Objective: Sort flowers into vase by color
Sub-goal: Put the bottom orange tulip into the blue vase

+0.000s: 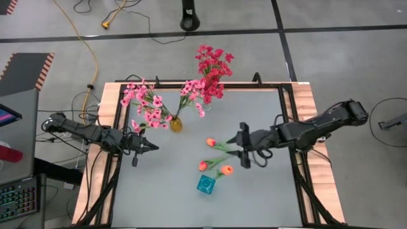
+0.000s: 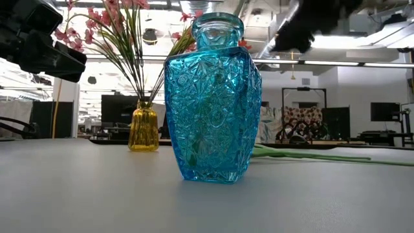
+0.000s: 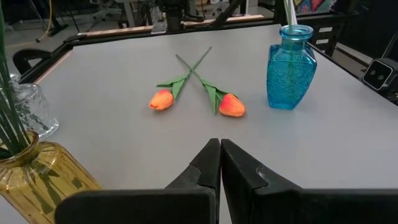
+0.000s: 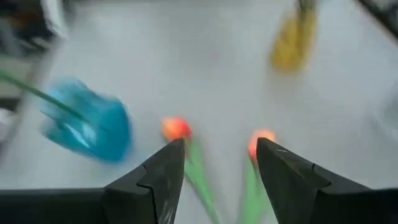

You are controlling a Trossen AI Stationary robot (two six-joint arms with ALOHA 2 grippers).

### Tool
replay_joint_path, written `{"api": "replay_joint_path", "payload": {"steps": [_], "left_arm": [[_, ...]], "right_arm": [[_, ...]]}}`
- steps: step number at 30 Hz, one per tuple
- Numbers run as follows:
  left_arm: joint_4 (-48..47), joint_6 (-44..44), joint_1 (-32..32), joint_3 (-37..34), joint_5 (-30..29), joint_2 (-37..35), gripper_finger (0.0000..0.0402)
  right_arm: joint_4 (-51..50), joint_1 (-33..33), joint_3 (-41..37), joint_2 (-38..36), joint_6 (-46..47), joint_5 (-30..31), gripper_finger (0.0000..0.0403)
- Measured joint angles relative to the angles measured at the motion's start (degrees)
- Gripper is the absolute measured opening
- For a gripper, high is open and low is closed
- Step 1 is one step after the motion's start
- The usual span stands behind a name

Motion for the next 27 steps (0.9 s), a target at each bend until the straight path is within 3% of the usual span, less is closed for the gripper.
{"api": "replay_joint_path", "payload": {"steps": [7,15,27], "left_arm": [[0.00,-0.07,-0.01,0.00,0.01,0.01,0.0000],[0.02,-0.39,0.01,0.00,0.01,0.00,0.0000],[0.02,-0.66,0.00,0.00,-0.01,0.01,0.0000]], "right_arm": [[-8.18,-1.97,0.00,6.30,3.46,0.08,0.0226],[-1.14,-1.82,0.00,16.74,-3.73,-3.41,0.0226],[8.83,-1.86,0.00,27.80,-4.33,-5.18,0.0226]]}}
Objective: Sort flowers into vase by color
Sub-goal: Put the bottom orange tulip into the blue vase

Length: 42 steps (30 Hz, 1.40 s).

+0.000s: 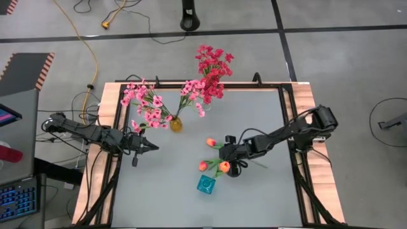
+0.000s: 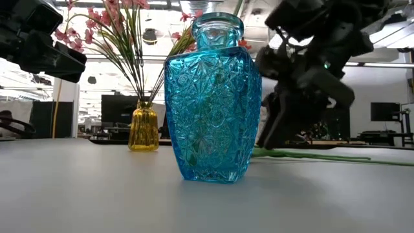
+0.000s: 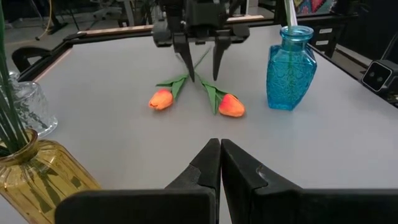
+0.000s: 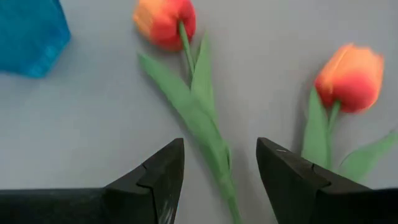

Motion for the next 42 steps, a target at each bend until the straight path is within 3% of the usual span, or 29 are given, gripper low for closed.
{"api": "replay_joint_path", "payload": {"steps": [11,23,31,36,42], "left_arm": [[0.02,0.00,0.01,0.00,0.00,-0.01,0.0000],[0.02,-1.31,0.00,0.02,0.00,0.00,0.0000],[0.00,-1.33,0.00,0.02,0.00,-0.02,0.0000],[-0.09,-1.31,0.02,0.02,0.00,0.00,0.0000],[-0.11,-1.31,0.01,0.02,0.00,-0.01,0.0000]], "right_arm": [[1.49,0.04,0.02,3.21,0.04,-1.29,0.0204],[-1.18,0.04,1.51,1.63,1.15,-1.30,0.0035],[-13.20,0.22,7.80,-0.32,1.67,-1.13,0.0032],[-18.61,1.19,8.63,-5.66,2.35,-0.66,0.0032],[-28.17,3.46,8.63,-15.60,4.75,8.89,0.0032]]}}
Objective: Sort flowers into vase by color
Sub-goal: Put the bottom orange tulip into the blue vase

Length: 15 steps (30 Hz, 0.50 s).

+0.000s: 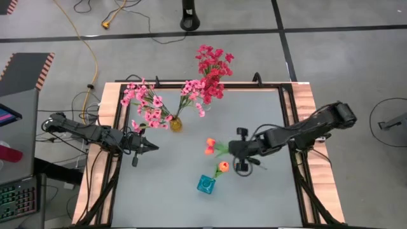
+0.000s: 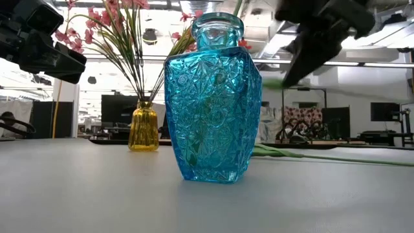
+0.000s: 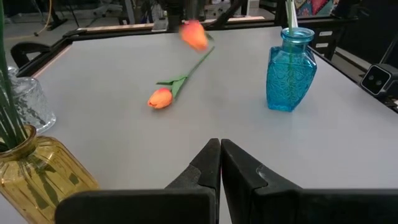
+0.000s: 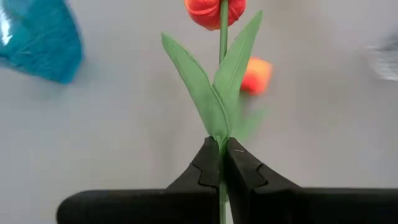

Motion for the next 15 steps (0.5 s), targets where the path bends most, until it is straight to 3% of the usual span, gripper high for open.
{"api": "replay_joint_path", "payload": {"steps": [7,15], "left_arm": [[0.02,0.00,0.00,0.00,0.00,0.01,0.0000],[0.02,0.23,0.00,0.00,0.01,0.01,0.0000]], "right_arm": [[-3.90,3.29,0.00,-10.50,3.22,14.14,0.0032],[7.35,6.61,0.00,-14.72,2.77,31.02,0.0032]]}}
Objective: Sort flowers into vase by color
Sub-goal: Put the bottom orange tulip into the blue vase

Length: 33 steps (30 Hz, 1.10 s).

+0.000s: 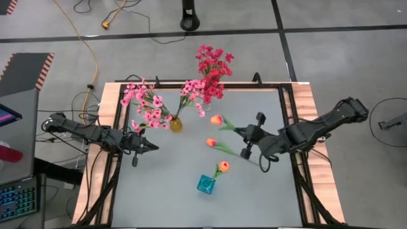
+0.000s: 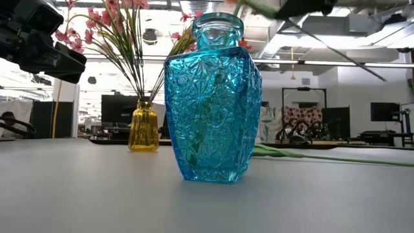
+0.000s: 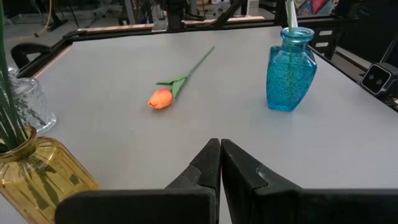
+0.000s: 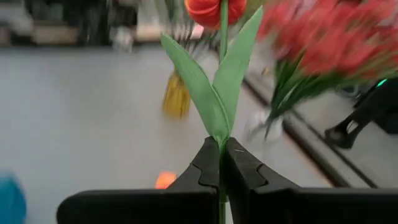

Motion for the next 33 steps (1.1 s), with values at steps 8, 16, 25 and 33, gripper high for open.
{"api": "replay_joint_path", "payload": {"steps": [8,16,25,33], "left_arm": [[0.04,0.18,0.01,0.00,-0.01,0.00,0.0000],[0.07,0.23,-0.01,0.00,-0.01,0.00,0.0000],[0.11,1.12,0.01,0.00,-0.01,-0.02,0.0000],[0.14,1.08,0.00,0.00,-0.01,0.00,0.0000]], "right_arm": [[19.66,2.57,0.00,2.84,-8.68,7.31,0.0032],[54.12,3.02,-5.45,8.41,-26.97,-3.85,0.0032],[81.80,0.29,-12.54,9.47,-29.06,-32.22,0.0033],[101.31,-0.51,-14.10,17.90,-28.07,-39.07,0.0034]]}}
